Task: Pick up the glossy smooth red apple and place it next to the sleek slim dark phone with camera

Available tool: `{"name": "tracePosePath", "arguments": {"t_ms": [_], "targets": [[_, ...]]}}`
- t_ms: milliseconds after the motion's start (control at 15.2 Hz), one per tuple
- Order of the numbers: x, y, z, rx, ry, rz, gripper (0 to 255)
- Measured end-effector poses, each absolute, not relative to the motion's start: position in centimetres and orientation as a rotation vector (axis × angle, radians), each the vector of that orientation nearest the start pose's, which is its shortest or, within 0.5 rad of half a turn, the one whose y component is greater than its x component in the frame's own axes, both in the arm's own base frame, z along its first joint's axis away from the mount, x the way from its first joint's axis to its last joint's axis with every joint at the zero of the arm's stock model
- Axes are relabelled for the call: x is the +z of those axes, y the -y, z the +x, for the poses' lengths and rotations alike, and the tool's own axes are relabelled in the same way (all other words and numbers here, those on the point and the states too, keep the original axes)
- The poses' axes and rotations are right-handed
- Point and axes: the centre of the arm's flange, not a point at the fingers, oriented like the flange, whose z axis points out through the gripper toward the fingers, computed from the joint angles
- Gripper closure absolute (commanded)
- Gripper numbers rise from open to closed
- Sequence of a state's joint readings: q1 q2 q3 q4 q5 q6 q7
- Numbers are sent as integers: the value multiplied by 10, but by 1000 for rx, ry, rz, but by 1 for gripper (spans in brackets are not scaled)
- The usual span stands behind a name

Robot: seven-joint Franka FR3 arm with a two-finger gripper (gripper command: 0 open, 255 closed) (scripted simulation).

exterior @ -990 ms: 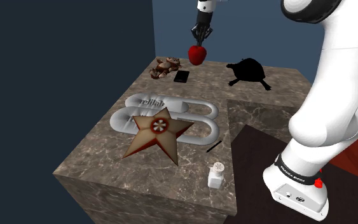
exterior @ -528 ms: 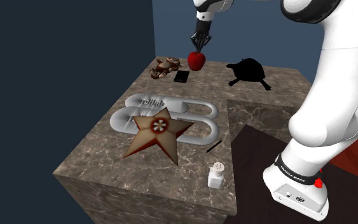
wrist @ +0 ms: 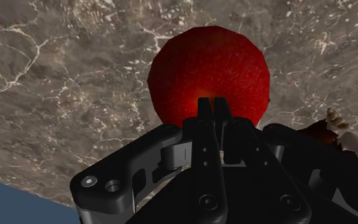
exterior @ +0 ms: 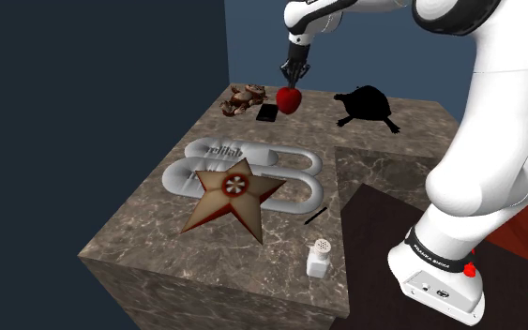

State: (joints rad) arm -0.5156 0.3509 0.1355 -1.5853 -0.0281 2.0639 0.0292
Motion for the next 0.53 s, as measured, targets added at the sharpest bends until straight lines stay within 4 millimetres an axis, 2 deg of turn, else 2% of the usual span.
{"name": "tracePosePath", "arguments": {"t_ms": [528], "targets": [[408,262,623,-208,-637,-3072,255]]}}
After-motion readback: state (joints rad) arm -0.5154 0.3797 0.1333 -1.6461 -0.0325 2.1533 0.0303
